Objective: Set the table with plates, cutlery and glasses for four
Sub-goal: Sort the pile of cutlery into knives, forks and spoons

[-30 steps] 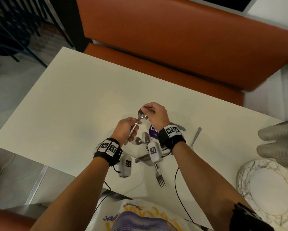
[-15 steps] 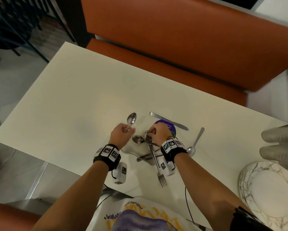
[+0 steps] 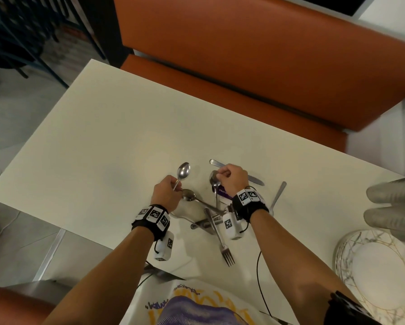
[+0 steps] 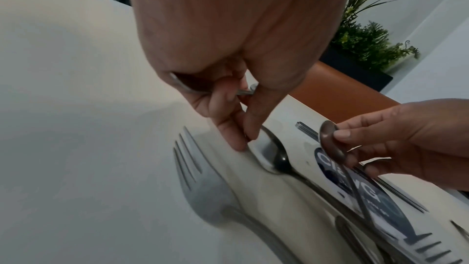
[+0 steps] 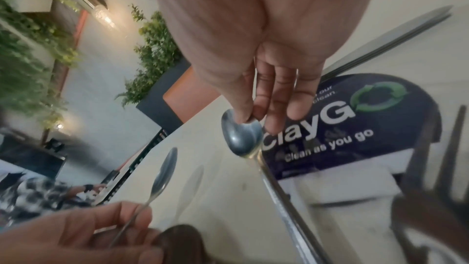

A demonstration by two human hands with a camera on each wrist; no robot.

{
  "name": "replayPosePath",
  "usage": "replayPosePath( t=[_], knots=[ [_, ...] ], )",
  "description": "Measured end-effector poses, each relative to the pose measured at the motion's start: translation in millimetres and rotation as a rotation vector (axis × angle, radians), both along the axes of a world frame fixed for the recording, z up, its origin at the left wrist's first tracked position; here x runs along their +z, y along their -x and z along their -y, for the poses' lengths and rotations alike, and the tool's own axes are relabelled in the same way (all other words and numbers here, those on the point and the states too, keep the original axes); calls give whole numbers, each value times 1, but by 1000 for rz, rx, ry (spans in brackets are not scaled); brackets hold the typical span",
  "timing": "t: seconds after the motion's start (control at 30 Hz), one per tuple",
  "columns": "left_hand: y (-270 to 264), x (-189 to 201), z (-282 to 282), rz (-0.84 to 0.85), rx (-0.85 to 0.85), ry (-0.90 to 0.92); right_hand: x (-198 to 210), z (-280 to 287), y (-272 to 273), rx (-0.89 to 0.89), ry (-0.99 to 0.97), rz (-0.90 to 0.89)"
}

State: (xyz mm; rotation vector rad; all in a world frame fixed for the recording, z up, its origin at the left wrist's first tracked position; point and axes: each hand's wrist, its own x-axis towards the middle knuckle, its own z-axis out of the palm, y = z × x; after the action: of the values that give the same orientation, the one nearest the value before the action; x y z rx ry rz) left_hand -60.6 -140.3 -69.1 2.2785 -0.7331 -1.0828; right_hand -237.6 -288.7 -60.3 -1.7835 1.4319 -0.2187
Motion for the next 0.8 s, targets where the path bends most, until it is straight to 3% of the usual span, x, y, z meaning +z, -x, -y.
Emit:
replayPosePath(
  t=[0.27,0.4,0.63,0.8],
  knots=[
    [-9,11,13,116,15,-3,37,34,6,-141,100,218],
    [-10,16,16,177,61,123,58,40,-3,-183,95,342],
    [6,54,37,-325,257,273,66,19,-34,-220,-92,469],
    [20,63,47,-542,249,282,61,5,-48,-228,-48,443]
  ],
)
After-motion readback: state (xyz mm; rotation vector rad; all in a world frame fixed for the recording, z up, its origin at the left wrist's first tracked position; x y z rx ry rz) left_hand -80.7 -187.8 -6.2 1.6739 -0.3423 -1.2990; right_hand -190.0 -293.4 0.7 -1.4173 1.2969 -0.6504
